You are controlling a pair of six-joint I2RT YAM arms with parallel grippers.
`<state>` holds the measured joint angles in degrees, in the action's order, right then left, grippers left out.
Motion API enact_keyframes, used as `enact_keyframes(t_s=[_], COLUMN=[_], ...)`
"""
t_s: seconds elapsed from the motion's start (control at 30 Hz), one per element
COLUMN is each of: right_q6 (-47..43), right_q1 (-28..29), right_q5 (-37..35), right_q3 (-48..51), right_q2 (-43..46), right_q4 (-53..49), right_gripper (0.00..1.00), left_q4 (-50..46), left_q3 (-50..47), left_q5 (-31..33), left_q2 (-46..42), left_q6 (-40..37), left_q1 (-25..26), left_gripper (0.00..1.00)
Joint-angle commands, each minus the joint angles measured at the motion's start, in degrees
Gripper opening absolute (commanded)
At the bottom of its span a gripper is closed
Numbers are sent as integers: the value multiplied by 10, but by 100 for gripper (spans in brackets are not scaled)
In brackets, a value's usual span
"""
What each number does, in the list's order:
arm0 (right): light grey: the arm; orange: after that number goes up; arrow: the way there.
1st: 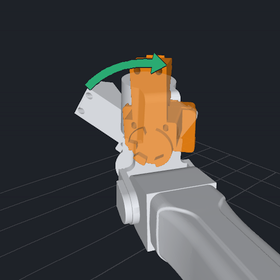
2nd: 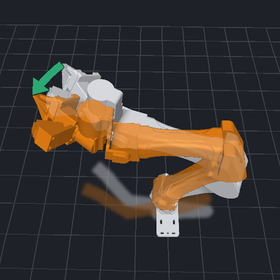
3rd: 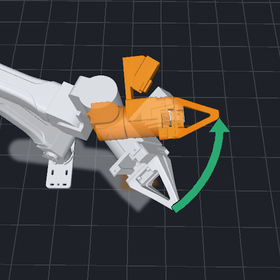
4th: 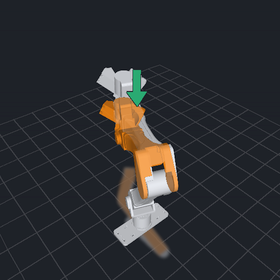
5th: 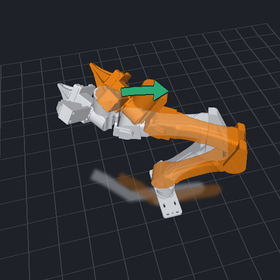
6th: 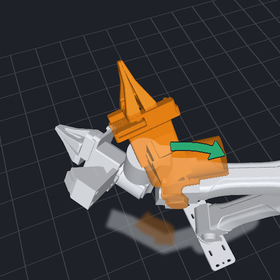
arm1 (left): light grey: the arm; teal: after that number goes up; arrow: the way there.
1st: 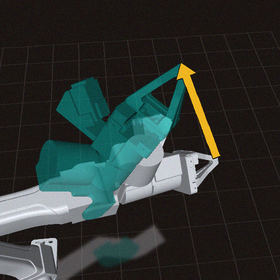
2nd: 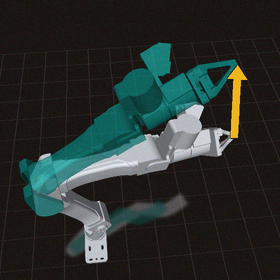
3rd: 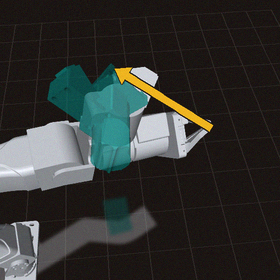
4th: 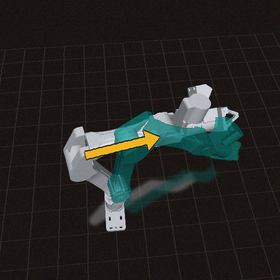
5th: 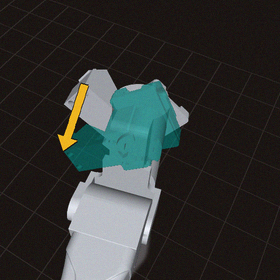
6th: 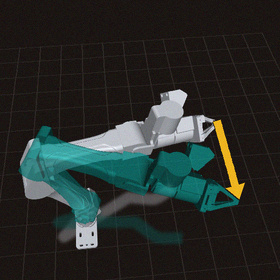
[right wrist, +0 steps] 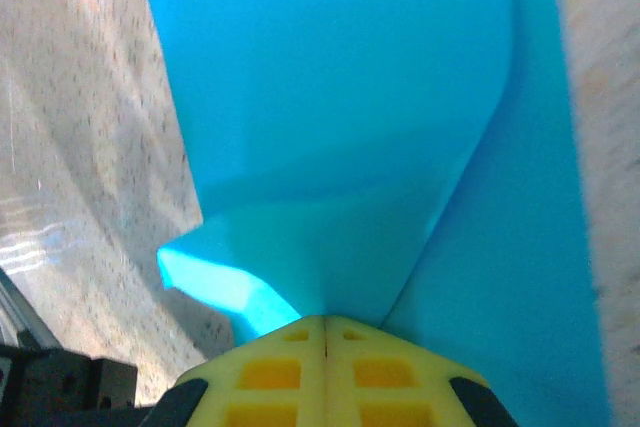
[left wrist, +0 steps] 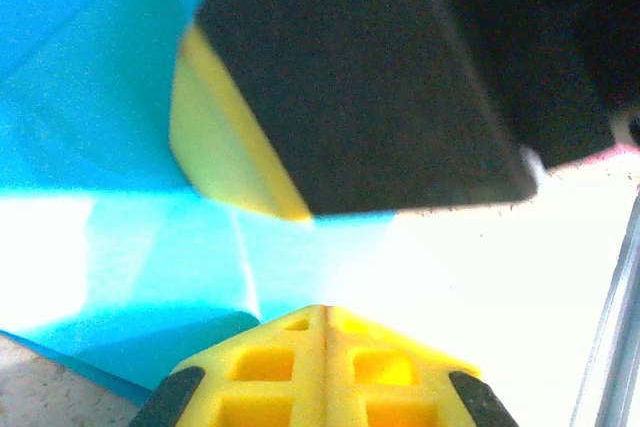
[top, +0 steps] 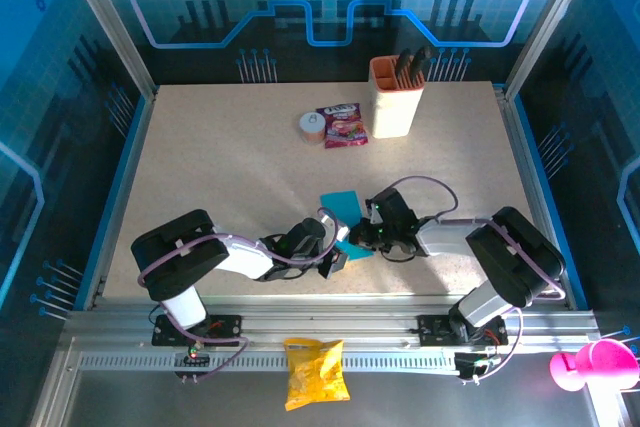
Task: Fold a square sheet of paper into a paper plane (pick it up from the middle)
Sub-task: Fold the triangle a second time at the center of the table.
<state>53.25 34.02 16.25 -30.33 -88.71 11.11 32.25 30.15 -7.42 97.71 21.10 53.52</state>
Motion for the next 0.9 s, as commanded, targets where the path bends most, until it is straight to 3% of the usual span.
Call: enact_keyframes(t_s=[0.0,0.27,0.53,0.7,0.87], right_q6=[-34,-84,-116,-120,-114], right_q1=[-24,-75,-129,-168,-164], right_q5=[-13,1,9,31,38], right_q3=[-30,-82,-72,-46,-27], right_q2=[-9,-45,-79,-42,37], right_q4=[-50,-99,-95,-82,-99], right_gripper=[0,0,0,0,0], left_q4=[-71,-65,-63,-61,-61], left_q3=[-24,-26,-26,-24,-23], left_q5=[-20,-23,-26,-28,-31], left_q2=[36,40,42,44,47], left_q6=[6,9,11,11,12], left_q1=[2,3,3,3,2], left_gripper=[0,0,0,0,0])
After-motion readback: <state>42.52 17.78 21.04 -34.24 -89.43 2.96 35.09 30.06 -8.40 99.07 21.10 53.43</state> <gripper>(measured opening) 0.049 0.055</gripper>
